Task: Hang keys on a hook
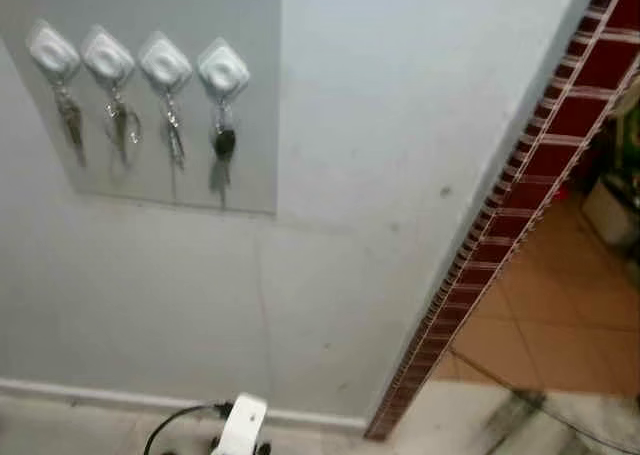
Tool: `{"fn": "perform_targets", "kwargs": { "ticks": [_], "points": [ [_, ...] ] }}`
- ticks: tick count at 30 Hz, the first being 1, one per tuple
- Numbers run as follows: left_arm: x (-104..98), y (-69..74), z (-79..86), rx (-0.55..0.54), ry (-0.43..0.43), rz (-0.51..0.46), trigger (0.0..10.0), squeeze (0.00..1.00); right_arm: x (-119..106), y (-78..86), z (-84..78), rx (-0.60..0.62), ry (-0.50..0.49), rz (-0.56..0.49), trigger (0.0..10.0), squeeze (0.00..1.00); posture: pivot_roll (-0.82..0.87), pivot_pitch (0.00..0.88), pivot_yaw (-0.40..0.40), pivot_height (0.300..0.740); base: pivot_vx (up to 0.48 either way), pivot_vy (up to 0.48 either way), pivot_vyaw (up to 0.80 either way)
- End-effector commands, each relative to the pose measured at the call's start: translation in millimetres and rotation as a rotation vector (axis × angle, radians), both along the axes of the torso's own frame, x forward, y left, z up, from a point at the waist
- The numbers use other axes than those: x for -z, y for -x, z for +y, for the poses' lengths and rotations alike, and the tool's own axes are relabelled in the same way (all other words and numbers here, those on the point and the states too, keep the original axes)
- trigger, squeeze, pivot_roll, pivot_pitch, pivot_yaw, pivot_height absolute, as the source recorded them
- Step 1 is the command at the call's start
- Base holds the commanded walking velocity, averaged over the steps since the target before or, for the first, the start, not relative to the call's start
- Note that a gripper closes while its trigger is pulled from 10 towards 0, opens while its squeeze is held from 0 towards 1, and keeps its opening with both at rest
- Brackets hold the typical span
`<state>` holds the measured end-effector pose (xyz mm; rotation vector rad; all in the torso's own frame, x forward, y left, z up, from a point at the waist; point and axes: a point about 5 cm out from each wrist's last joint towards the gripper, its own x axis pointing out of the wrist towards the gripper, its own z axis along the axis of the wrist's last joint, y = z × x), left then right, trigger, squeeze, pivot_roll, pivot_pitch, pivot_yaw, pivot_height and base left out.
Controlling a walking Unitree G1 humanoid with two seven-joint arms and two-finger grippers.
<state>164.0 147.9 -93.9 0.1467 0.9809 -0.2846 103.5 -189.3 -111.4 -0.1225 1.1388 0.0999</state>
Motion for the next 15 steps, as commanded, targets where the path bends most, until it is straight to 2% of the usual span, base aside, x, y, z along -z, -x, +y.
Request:
{"fn": "perform_targets", "kwargs": {
  "ticks": [1, 8, 15],
  "points": [
    [-3.2, -7.3, 0.1, 0.006, -0.008, -0.024, 10.0, 0.00, 0.1, -1.5, 4.2, -0.002, -0.021, -0.001, 10.0, 0.00, 0.11, 0.010, -0.028, 0.740, 0.000, -0.480, 0.00],
    [-3.2, -7.3, 0.2, 0.006, -0.008, -0.024, 10.0, 0.00, 0.1, -1.5, 4.2, -0.002, -0.022, -0.001, 10.0, 0.00, 0.11, 0.011, -0.028, 0.740, 0.000, -0.480, 0.00],
    [-3.6, -8.6, 0.7, -0.018, -0.006, -0.026, 10.0, 0.00, 0.1, -1.4, 4.0, 0.013, -0.029, 0.000, 10.0, 0.00, 0.11, 0.014, -0.028, 0.740, 0.000, 0.000, 0.00]
  ]
}}
